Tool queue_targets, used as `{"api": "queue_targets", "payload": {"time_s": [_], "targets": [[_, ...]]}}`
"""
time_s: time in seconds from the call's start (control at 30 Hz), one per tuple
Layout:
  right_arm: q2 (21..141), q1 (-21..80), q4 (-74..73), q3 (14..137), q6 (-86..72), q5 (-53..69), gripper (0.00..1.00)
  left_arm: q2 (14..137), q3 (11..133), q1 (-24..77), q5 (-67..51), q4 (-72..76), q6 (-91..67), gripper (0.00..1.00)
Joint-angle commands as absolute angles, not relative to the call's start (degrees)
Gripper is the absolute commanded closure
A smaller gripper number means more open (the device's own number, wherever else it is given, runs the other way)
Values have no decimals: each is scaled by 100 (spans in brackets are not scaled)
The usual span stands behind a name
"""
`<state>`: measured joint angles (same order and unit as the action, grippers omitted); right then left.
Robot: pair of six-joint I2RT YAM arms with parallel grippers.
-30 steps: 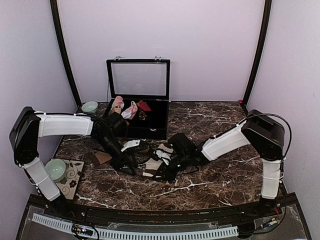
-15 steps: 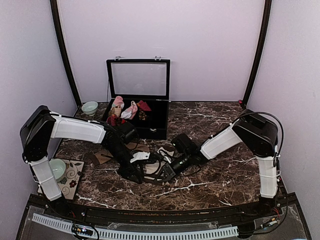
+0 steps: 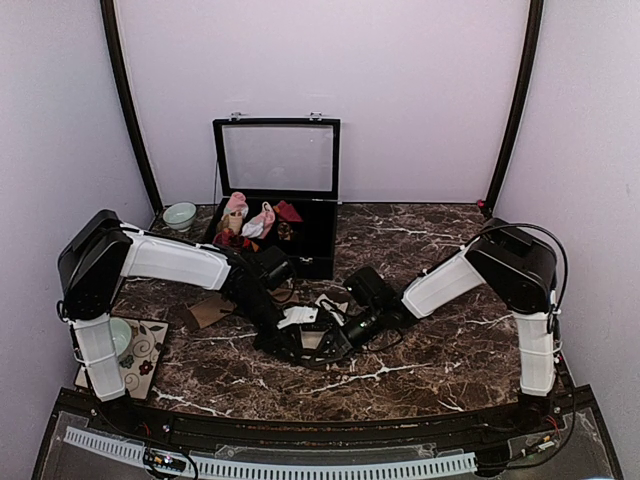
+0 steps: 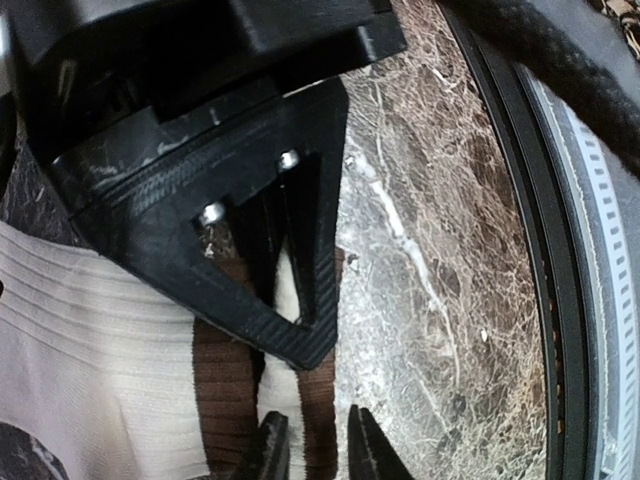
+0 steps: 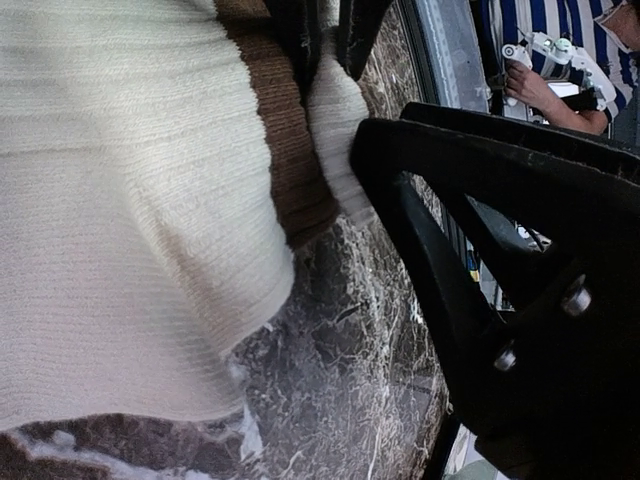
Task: Roll the socks
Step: Roll the sock at the center of the board.
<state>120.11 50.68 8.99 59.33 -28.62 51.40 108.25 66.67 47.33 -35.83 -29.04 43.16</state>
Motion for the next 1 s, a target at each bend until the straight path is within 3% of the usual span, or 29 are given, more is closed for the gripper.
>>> {"api": "queue_targets", "payload": {"time_s": [0.0, 0.13, 0.27, 0.37, 0.47, 0.63, 0.7, 0.77, 0.97], "targets": [[12432, 4992, -318, 5577, -2988, 4039, 99, 10884, 6654, 4772, -3673, -3129, 4462, 81], [12422, 4993, -109, 5553, -3081, 4078, 95, 10916, 6566, 4775, -3608, -3071, 4406, 99], [12025, 4999, 423, 5247, -3184, 3655, 83, 11075, 6511, 4773, -3591, -3066, 4406, 100], [11572, 5001, 942, 4836, -3300, 3213, 66, 11318, 6664, 4764, -3541, -3247, 4381, 100], [11321, 5048, 1329, 4523, -3350, 2953, 59, 11440, 6699, 4759, -3345, -3205, 4336, 100], [10751, 5390, 1796, 3921, -3282, 2140, 56, 11785, 7012, 4690, -3217, -3493, 4138, 100], [10444, 5565, 1832, 3677, -3161, 1655, 41, 11930, 7195, 4596, -3356, -3693, 4064, 100], [10046, 5785, 1780, 3463, -2862, 969, 4, 12050, 7356, 4512, -3551, -3920, 3996, 100], [8852, 6359, 1464, 3221, -1888, -928, 0, 12385, 7737, 4260, -4054, -4451, 3910, 100]]}}
